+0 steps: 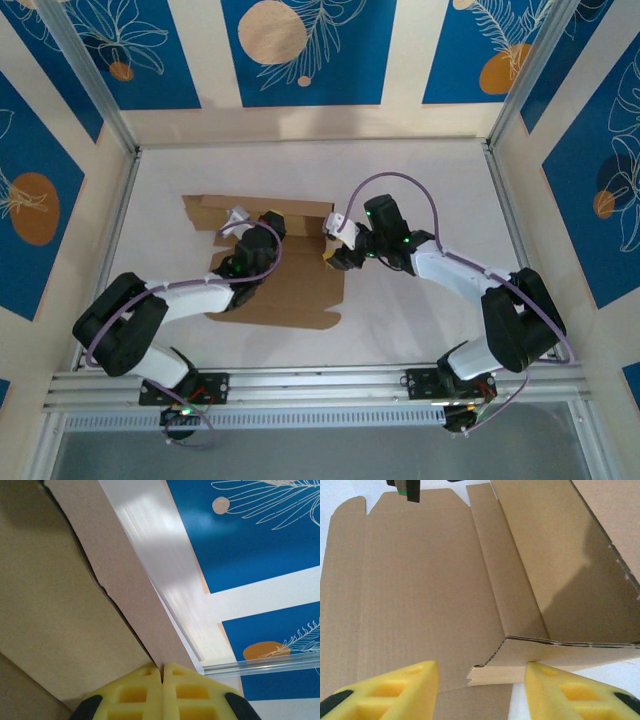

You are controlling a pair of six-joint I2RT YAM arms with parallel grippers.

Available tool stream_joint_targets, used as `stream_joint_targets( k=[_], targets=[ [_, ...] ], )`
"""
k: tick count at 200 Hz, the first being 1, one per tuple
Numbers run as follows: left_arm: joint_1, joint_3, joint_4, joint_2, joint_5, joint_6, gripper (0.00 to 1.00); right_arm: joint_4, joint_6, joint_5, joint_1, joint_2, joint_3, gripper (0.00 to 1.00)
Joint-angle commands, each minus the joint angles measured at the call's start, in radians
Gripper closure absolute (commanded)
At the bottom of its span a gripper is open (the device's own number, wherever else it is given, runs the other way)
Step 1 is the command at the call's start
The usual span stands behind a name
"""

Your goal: Fold the paper box

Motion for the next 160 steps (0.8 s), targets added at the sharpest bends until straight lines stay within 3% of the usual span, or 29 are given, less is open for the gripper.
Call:
stream_joint_targets(
  k=[1,44,52,65,94,110,136,160],
  targets=[
    [-0.007,-0.007,-0.026,0.014,0.022,0.043,1.00,-0.033,-0.073,0.012,0.008,0.010,0.029,0.54],
    [-0.007,-0.007,-0.029,0.012,0.024,0.043,1.00,-0.066,-0.138,0.069,0.019,0.020,0.058,0.65],
    [-0.007,-0.007,-0.029,0.012,0.028,0.043,1.00,-0.049,-0.131,0.102,0.024,0.027,0.060,0.86],
    [-0.007,-0.007,-0.030,0.012,0.027,0.042,1.00,0.002,-0.086,0.152,0.028,0.041,0.056,1.00],
    [-0.008,-0.011,-0.024,0.008,0.026,0.043,1.00,0.139,0.110,0.250,0.028,0.052,0.023,1.00],
    [-0.008,-0.011,-0.025,0.004,0.025,0.045,1.00,0.151,0.170,0.240,0.025,0.059,0.016,1.00],
    [-0.007,-0.014,-0.022,0.005,0.026,0.051,1.00,0.252,0.223,0.267,0.036,0.046,-0.049,0.62],
    [-0.007,-0.010,-0.019,0.006,0.028,0.054,1.00,0.295,0.253,0.304,0.035,0.044,-0.070,0.51]
  ],
)
